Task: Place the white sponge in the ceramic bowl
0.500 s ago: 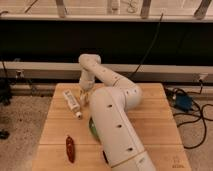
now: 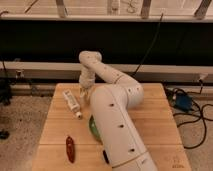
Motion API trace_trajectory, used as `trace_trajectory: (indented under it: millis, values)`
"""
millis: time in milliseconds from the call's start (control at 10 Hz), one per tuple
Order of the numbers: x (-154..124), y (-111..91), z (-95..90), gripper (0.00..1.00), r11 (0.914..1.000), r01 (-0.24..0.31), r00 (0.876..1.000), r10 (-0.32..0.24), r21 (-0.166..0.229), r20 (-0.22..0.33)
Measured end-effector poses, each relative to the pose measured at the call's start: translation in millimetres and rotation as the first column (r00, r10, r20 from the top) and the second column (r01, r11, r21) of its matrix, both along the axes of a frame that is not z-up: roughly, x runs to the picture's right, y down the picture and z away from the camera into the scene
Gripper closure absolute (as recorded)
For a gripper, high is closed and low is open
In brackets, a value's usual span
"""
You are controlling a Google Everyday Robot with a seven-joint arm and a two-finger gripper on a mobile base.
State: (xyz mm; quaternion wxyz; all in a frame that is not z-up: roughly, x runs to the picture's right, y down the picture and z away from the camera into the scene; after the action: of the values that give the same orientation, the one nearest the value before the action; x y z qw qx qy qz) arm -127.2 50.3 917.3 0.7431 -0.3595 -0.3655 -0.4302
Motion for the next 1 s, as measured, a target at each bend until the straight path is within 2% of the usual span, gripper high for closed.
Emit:
trace_trajectory:
  millis: [300,600,800,1000]
  values:
    - [4.8,-12.3,-18.6,0.9,0.9999,-0.012,1.0,0.011,0.009,0.01]
    - [23.7,-21.6,-39.9,0.9,0.9994,-0.025,0.999,0.024,0.024,0.026]
    - [23.7,-23.0,-46.8,0.9,0.9991,-0.029,0.999,0.028,0.032,0.028]
    - [35.8,-24.1,-52.3,0.9,0.9985,-0.038,0.999,0.037,0.039,0.022]
